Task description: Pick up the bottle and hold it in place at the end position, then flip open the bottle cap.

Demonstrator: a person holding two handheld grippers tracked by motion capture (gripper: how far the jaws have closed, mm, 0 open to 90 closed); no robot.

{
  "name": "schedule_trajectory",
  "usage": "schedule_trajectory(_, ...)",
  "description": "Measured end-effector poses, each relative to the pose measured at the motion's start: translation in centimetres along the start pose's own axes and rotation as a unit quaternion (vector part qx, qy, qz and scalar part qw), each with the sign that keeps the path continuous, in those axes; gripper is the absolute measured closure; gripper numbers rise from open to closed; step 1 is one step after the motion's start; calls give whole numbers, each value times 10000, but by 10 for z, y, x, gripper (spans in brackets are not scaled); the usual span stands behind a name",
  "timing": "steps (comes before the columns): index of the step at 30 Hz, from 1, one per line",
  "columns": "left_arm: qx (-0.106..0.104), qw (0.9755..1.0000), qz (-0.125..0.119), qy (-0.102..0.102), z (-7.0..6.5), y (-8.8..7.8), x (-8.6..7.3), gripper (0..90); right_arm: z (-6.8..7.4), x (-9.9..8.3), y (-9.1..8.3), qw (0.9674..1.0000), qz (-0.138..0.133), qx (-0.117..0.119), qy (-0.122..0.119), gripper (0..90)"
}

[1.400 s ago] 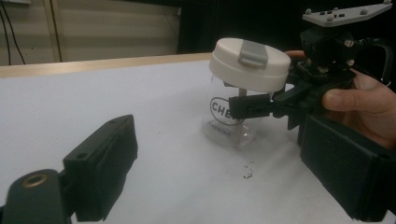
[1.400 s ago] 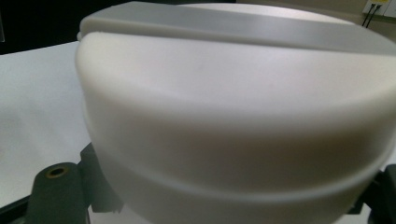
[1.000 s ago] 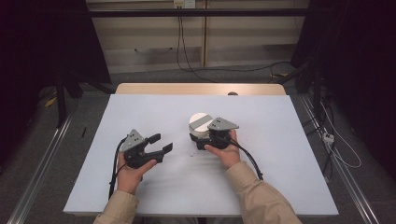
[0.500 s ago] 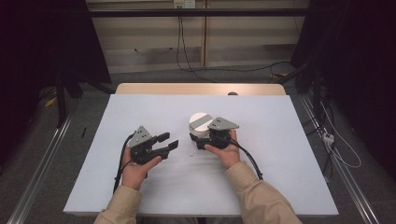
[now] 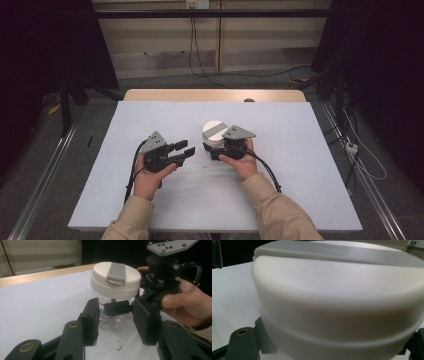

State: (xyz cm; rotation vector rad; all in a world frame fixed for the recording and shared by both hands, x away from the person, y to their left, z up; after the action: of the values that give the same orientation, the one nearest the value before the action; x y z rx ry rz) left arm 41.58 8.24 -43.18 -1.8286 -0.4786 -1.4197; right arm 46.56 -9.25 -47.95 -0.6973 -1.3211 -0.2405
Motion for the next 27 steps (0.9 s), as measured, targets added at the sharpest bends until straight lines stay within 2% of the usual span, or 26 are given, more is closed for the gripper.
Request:
schedule_trajectory(17,-297,9992,143,-220,-5,12,8,722,0,0,0,10000,6,0,-7,184)
schedule_trajectory(23,-323,9991,258,-129,-7,15,8,753,0,0,0,10000,11,4,-11,184)
schedule_trajectory(27,-352,9988,283,-172,-8,19,8,782,0,0,0,10000,15,-1,2,184)
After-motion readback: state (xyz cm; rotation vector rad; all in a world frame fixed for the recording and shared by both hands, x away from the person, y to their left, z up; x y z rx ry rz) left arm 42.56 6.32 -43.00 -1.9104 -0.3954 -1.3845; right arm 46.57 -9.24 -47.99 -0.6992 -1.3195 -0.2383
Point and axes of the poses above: each handheld gripper's, and its own axes: y roughly forward along the jaws, x roughly out of its top, z roughly to its left, the point moved 6 cm from there along y, roughly forward along the jaws, and after that the axes turned 14 degrees about x, right-handed, at the moved point
